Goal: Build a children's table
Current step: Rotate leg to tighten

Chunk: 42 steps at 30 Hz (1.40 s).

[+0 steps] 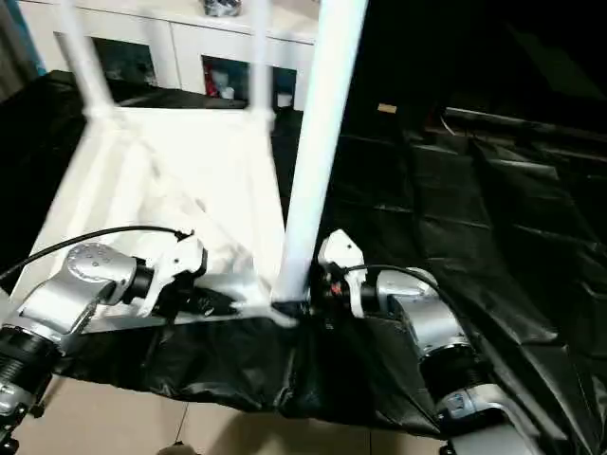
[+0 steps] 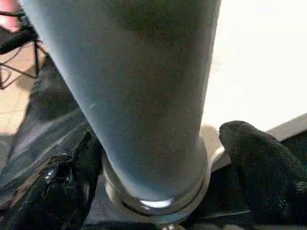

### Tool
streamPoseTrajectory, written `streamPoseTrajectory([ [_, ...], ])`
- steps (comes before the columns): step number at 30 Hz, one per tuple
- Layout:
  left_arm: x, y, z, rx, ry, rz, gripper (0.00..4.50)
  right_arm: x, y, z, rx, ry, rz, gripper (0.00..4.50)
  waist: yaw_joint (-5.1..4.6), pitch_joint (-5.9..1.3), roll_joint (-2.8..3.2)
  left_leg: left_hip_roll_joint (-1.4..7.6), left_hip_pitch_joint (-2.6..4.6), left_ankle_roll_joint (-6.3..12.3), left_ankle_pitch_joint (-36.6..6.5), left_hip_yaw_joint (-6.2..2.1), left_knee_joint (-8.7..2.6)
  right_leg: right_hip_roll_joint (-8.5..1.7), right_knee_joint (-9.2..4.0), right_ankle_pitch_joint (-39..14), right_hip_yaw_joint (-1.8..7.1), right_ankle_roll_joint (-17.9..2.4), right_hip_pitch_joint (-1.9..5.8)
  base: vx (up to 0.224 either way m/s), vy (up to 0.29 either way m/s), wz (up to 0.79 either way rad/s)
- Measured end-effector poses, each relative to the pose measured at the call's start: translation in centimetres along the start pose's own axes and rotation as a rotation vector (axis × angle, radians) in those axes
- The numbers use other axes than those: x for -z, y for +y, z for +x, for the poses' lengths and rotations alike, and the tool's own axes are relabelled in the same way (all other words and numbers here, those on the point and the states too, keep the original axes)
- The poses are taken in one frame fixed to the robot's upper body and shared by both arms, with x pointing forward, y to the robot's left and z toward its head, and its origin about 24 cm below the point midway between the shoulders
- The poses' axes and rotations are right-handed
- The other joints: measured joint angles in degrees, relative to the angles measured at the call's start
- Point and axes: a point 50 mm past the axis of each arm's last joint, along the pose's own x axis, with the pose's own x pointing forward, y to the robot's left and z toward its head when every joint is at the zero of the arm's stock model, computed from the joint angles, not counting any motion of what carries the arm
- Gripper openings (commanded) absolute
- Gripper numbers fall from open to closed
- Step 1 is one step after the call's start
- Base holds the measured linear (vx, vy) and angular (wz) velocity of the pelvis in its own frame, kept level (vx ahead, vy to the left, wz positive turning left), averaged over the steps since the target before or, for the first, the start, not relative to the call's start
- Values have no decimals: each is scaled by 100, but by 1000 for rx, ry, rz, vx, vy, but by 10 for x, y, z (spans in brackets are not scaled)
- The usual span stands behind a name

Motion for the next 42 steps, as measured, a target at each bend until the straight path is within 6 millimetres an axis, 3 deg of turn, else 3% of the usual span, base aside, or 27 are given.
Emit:
streamPoseTrajectory([
  [13, -1, 6, 5, -22, -1, 7, 0, 4, 3, 3, 43, -31, 50, 288, 13, 0, 0, 14, 4, -2, 2, 7, 29, 0, 36, -1, 6, 3, 6, 0, 0, 0],
  [20, -5, 15, 13, -148, -10, -16, 0, 9, -2, 16, 280, -106, 105, 271, -46, -1, 0, 16, 8, -22, 13, 5, 28, 0, 53, -14, 15, 36, 6, 0, 0, 0],
  [26, -18, 28, 39, -342, -22, -63, 0, 5, -20, 36, 662, -150, 190, 269, -142, -19, 18, 9, 16, -23, 14, 4, 21, 0, 51, -14, 36, 41, 12, 0, 0, 0],
  [32, -25, 31, 54, -426, -23, -74, 0, -3, -28, 50, 849, -142, 216, 269, -144, -32, 40, -27, 18, -22, 13, 4, 13, 0, 52, -14, 92, 61, 3, 0, 0, 0],
  [36, -26, 31, 55, -417, -24, -61, 0, -2, -28, 49, 864, -152, 178, 269, -148, -31, 38, -45, 11, -21, 13, 7, 12, 0, 45, -16, 124, 75, -1, 0, 0, 0],
  [38, -27, 30, 55, -412, -24, -41, 0, 0, -27, 46, 850, -163, 163, 337, -142, -29, 36, -45, 5, -20, 13, 7, 12, 0, 40, -15, 124, 77, -6, 0, 0, 0],
  [41, -25, 28, 49, -384, -27, -13, 0, 7, -24, 34, 731, -159, 120, 346, -141, -27, 32, -44, 1, -16, 10, 8, 5, 0, 41, -24, 126, 93, -5, 0, 0, 0],
  [42, -24, 27, 47, -367, -27, -3, 0, 8, -24, 29, 686, -156, 103, 375, -145, -26, 33, -45, 0, -15, 10, 9, -3, 1, 41, -27, 126, 97, -8, 0, 0, 0],
])
